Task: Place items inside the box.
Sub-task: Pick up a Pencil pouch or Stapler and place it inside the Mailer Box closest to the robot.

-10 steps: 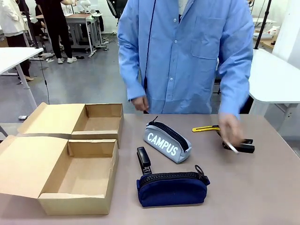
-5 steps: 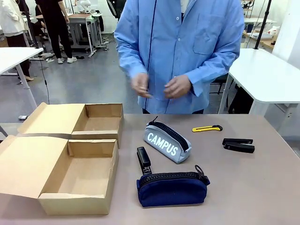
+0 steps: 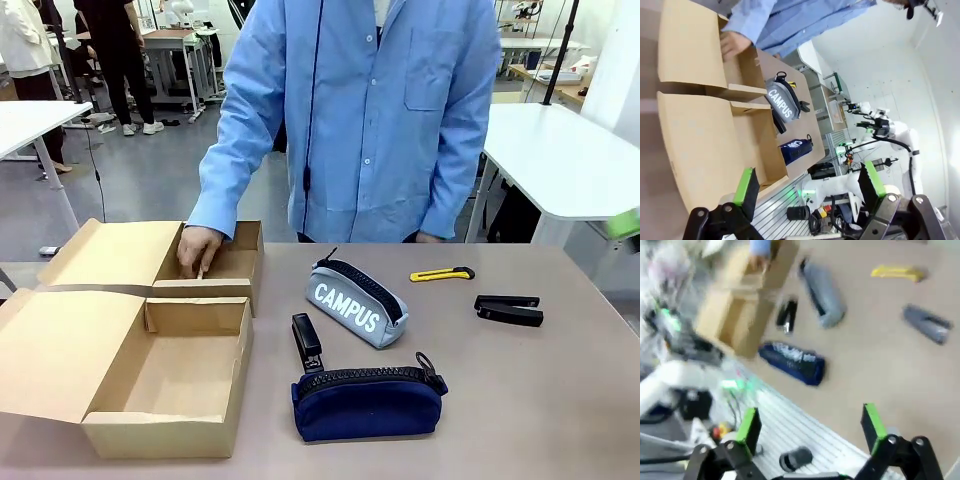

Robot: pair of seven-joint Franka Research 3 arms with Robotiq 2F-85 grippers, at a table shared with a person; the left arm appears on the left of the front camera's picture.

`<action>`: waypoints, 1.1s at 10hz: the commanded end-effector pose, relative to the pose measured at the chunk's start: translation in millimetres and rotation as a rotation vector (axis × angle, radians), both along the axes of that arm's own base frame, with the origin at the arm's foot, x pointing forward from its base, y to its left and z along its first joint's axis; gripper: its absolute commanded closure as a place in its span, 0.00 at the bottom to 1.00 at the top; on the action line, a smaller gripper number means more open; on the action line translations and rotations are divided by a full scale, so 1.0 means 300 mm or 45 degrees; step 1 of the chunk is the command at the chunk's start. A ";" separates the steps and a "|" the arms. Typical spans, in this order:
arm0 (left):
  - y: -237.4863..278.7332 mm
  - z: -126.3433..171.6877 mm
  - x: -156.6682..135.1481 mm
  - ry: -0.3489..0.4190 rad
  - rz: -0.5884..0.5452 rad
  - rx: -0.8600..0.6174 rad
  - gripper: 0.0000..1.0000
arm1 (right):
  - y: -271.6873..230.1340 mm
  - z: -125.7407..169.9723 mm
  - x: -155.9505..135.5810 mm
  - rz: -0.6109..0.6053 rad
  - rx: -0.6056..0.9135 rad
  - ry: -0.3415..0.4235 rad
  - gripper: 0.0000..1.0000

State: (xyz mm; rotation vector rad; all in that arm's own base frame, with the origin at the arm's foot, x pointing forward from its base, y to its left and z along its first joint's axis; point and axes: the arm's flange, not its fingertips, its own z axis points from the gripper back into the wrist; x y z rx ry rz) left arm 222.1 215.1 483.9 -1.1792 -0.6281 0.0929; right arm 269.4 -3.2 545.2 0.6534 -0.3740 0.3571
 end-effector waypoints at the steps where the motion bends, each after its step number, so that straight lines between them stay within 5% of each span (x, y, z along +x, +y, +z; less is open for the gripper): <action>1: 0.000 0.008 -0.003 -0.042 -0.002 -0.013 0.00 | 0.056 -0.059 -0.014 0.261 -0.292 -0.020 0.00; 2: 0.000 0.008 -0.003 -0.042 -0.002 -0.013 0.00 | -0.039 -0.031 -0.033 0.110 -0.187 -0.073 0.00; 3: 0.000 0.008 -0.003 -0.042 -0.002 -0.013 0.00 | 0.142 -0.053 -0.004 0.212 -0.232 0.044 0.00; 5: 0.000 0.008 -0.003 -0.042 -0.002 -0.013 0.00 | 0.168 -0.059 0.006 0.237 -0.281 0.052 0.00; 8: 0.000 0.008 -0.003 -0.042 -0.002 -0.013 0.00 | 0.441 -0.081 0.143 0.306 -0.480 0.013 0.00; 11: 0.000 0.008 -0.003 -0.042 -0.002 -0.013 0.00 | 0.724 -0.094 0.299 -0.011 -0.582 -0.062 0.00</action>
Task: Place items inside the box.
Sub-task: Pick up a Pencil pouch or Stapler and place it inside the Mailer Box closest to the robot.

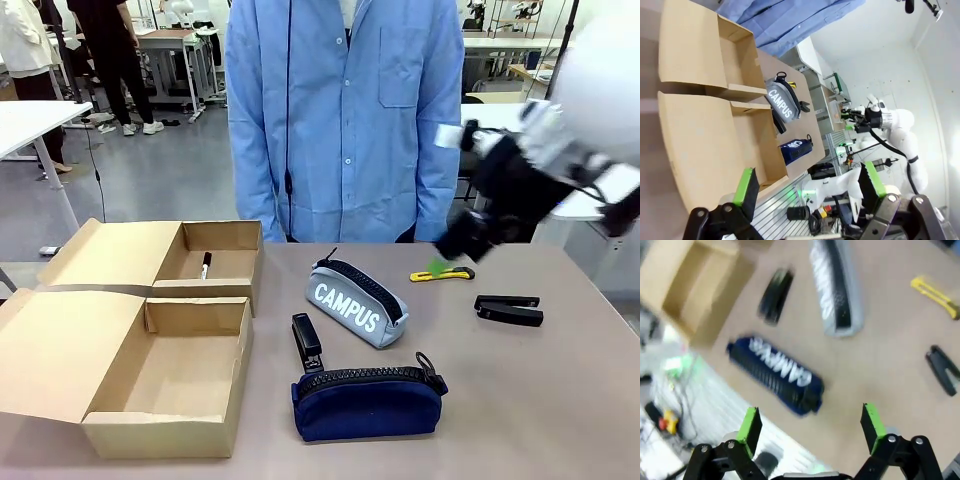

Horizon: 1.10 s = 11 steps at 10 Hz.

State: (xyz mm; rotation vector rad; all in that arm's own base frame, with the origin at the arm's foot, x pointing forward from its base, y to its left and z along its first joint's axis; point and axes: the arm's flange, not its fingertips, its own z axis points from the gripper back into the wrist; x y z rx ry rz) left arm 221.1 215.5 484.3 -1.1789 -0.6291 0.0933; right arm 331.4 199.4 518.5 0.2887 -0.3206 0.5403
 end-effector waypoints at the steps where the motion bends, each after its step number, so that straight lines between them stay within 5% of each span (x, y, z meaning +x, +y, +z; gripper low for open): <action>1: -0.001 0.007 0.000 -0.042 -0.003 -0.013 0.00 | 0.137 -0.030 0.145 -0.164 -0.096 -0.006 0.00; 4: -0.001 0.007 0.000 -0.042 -0.003 -0.013 0.00 | 0.244 -0.101 0.238 -0.186 -0.159 0.027 0.00; 5: -0.001 0.007 0.000 -0.042 -0.003 -0.013 0.00 | 0.188 -0.093 0.171 -0.149 -0.118 -0.040 0.00; 7: -0.001 0.007 0.000 -0.042 -0.003 -0.013 0.00 | 0.215 -0.139 0.225 -0.160 -0.150 -0.002 0.00; 8: -0.001 0.007 0.000 -0.042 -0.003 -0.013 0.00 | 0.167 -0.136 0.215 -0.286 -0.187 -0.019 0.00; 9: -0.001 0.007 0.000 -0.042 -0.003 -0.013 0.00 | -0.041 -0.106 0.138 -0.297 0.134 -0.014 0.00; 11: -0.001 0.007 0.000 -0.042 -0.003 -0.013 0.00 | -0.398 -0.099 -0.092 -0.436 0.463 0.016 0.00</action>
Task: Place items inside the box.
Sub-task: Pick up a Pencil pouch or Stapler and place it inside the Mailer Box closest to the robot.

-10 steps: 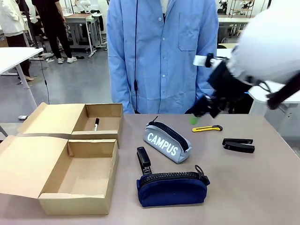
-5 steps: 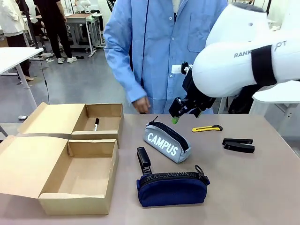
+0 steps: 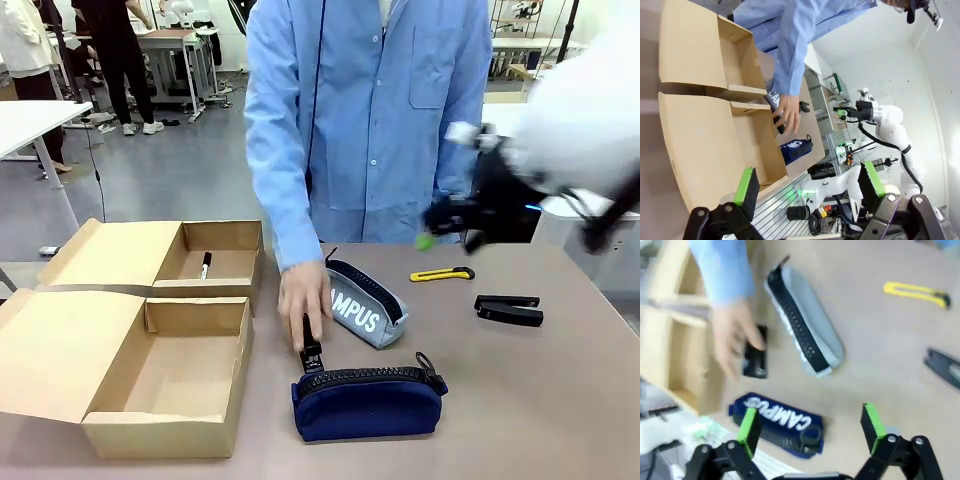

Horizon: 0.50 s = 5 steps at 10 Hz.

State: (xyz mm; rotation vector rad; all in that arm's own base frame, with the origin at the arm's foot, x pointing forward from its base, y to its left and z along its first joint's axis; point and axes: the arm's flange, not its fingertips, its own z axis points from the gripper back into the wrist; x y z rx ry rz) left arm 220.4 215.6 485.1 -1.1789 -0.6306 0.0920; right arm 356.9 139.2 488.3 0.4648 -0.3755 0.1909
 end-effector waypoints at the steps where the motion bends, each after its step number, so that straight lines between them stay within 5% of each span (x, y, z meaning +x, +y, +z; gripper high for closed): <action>1: -0.001 0.004 0.002 -0.039 -0.003 -0.013 0.00 | -0.283 -0.024 -0.259 -0.061 0.220 -0.063 0.00; 3: -0.001 0.004 0.002 -0.039 -0.003 -0.013 0.00 | -0.409 -0.131 -0.375 -0.160 0.297 0.091 0.00; 5: -0.001 0.004 0.002 -0.039 -0.003 -0.013 0.00 | -0.517 -0.247 -0.469 -0.289 0.524 0.048 0.00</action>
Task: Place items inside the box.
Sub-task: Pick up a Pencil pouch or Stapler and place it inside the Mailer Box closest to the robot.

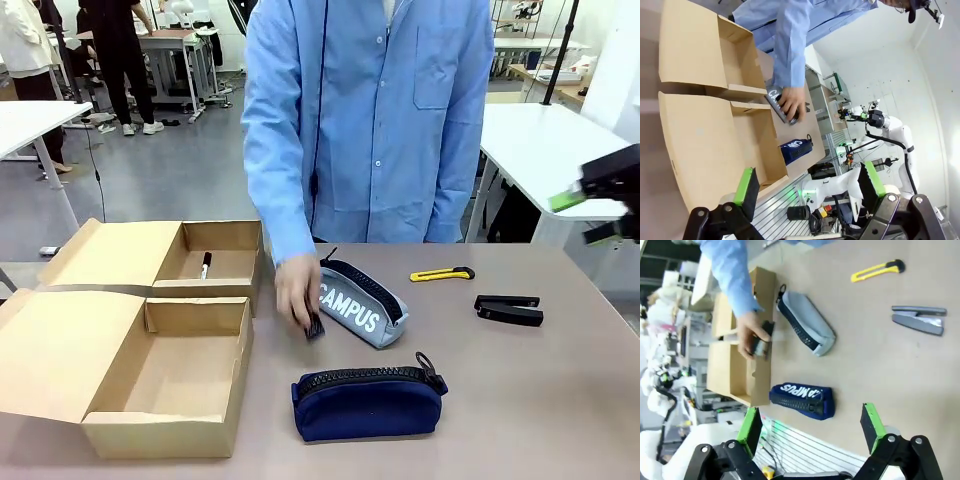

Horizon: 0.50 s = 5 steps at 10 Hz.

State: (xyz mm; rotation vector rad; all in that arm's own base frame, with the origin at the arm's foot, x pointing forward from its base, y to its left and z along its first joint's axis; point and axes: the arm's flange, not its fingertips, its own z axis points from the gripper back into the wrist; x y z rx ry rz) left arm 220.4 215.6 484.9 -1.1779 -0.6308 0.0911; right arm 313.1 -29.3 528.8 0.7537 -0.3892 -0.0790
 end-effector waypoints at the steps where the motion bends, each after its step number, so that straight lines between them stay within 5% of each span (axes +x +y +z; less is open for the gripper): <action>1: -0.001 0.005 0.002 -0.039 -0.003 -0.015 0.00 | 0.026 -0.415 -0.332 -0.091 0.127 0.017 0.00; 5: -0.001 0.005 0.002 -0.039 -0.003 -0.015 0.00 | 0.048 -0.429 -0.275 -0.038 0.092 0.035 0.00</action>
